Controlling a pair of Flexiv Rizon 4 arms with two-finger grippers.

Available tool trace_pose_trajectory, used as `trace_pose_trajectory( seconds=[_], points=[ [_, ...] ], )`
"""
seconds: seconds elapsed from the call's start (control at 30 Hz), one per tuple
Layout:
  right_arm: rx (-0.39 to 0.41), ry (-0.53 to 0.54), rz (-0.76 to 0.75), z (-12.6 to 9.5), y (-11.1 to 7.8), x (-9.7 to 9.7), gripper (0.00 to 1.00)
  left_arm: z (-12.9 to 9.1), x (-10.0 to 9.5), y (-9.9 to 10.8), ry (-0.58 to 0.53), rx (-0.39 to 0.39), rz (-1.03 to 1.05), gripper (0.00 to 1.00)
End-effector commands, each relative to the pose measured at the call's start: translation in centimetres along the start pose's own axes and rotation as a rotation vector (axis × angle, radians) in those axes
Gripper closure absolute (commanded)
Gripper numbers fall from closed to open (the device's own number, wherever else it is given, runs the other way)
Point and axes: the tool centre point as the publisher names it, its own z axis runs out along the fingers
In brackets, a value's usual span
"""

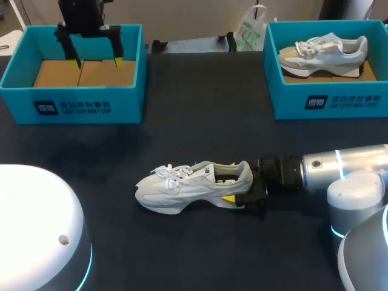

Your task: Take the shoe out of the shoebox, open the shoe tongue, remove and reinsert the insole, then place the shoe into the shoebox

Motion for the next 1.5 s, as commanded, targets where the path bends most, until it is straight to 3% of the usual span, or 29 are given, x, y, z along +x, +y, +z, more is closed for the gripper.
trace_pose_trajectory(
  seconds=[0.03,0.13,0.27,0.8,1.37,1.5],
  points=[
    [0.006,0.0,0.001,0.0,0.2,0.0,1.0,0.7,2.1,2.2,-0.037,0.05,0.009,0.0],
    [0.006,0.0,0.001,0.0,0.2,0.0,1.0,1.3,4.3,4.5,-0.059,0.037,0.043,0.0],
    [0.006,0.0,0.001,0.0,0.2,0.0,1.0,2.0,6.6,7.7,-0.064,0.085,0.107,0.0],
    [0.006,0.0,0.001,0.0,0.2,0.0,1.0,4.3,12.4,16.2,-0.019,0.019,0.264,0.0],
    [0.006,0.0,0.001,0.0,0.2,0.0,1.0,4.3,12.4,16.2,-0.019,0.019,0.264,0.0],
    [0.006,0.0,0.001,0.0,0.2,0.0,1.0,6.1,14.0,16.6,-0.043,0.001,0.269,0.0]
  ],
)
